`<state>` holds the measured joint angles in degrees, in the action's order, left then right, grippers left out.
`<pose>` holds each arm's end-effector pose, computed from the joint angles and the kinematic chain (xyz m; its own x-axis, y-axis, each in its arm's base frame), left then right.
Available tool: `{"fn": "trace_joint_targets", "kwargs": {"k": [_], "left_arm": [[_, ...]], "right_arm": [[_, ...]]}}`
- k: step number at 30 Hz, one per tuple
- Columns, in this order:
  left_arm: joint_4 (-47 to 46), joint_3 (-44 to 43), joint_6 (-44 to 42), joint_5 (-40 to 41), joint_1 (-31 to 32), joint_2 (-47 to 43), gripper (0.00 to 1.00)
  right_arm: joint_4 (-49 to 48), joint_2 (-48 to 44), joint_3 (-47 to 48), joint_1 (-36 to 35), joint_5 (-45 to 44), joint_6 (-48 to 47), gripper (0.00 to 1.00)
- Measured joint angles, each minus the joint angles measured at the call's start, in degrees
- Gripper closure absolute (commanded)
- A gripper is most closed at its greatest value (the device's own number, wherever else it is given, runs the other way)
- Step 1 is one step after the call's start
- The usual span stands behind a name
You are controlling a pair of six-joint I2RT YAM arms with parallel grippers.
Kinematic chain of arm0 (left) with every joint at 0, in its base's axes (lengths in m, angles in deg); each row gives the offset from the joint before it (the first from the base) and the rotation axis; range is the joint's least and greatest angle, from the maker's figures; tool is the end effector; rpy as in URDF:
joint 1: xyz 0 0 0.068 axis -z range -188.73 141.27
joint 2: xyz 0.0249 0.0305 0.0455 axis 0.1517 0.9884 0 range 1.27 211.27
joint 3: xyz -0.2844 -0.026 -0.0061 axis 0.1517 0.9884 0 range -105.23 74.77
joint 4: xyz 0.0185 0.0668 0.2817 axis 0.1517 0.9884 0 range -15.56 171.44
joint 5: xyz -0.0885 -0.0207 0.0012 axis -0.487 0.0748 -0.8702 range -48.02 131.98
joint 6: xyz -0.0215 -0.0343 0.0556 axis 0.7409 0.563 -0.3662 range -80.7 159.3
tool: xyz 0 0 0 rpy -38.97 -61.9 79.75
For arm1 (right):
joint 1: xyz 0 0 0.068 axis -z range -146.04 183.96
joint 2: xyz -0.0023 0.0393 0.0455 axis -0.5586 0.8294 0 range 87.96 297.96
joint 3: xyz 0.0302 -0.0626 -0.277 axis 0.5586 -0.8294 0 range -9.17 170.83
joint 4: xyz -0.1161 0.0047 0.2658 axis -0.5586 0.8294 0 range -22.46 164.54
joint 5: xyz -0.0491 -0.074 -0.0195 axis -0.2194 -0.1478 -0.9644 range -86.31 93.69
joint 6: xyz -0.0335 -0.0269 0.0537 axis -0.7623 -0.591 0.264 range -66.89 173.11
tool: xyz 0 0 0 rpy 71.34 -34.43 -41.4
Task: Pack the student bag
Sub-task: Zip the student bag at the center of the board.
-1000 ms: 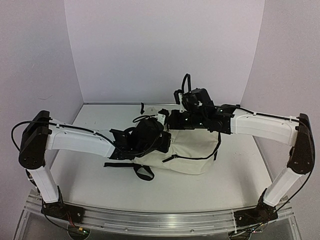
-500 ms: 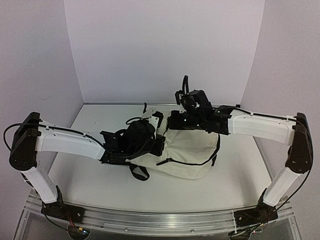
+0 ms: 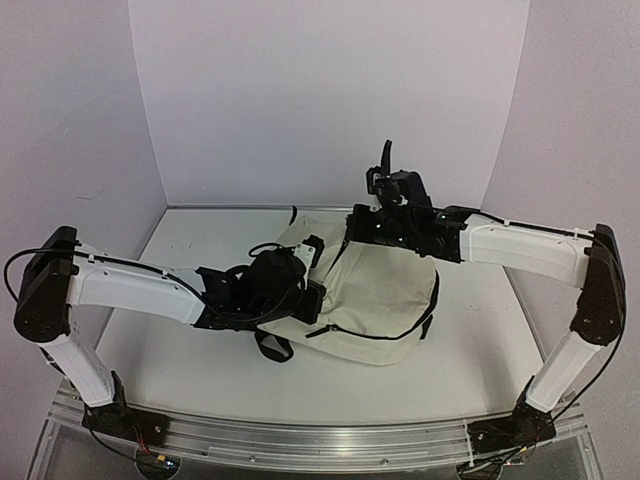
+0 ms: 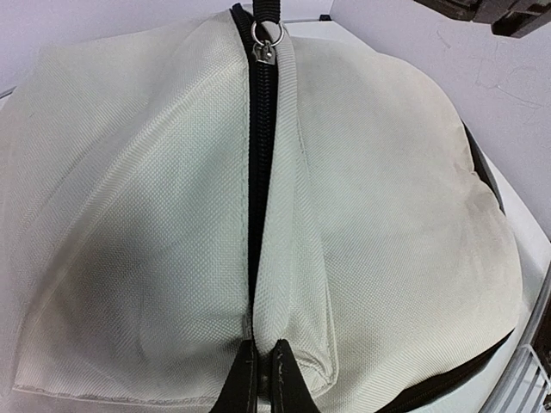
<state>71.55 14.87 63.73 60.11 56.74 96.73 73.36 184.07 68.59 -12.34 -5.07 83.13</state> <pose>0.1869 -0.3677 0.2098 -0.5166 0.1854 -0.8359 0.5954 0.7793 -0.1952 0.3154 0.3176 0.3065 -0.5545 0.1356 -0.8210 -0.3938 0.8264 0.4025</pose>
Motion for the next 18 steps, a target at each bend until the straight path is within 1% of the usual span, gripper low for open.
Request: {"fn": "trace_joint_targets", "kwargs": {"k": [5,8,18], "left_arm": [[1.6,0.5,0.1,0.0,0.1,-1.3,1.0],[3.0,0.8,0.1,-0.1,0.2,-2.0,1.0],[5.4,1.6,0.1,0.1,0.2,-3.9,1.0]], "right_arm": [[-1.2,0.5,0.0,1.3,0.2,0.1,1.0],[-2.8,2.1,0.1,3.4,0.6,0.1,1.0],[-8.1,9.7,1.9,10.0,5.8,1.8,1.0]]}}
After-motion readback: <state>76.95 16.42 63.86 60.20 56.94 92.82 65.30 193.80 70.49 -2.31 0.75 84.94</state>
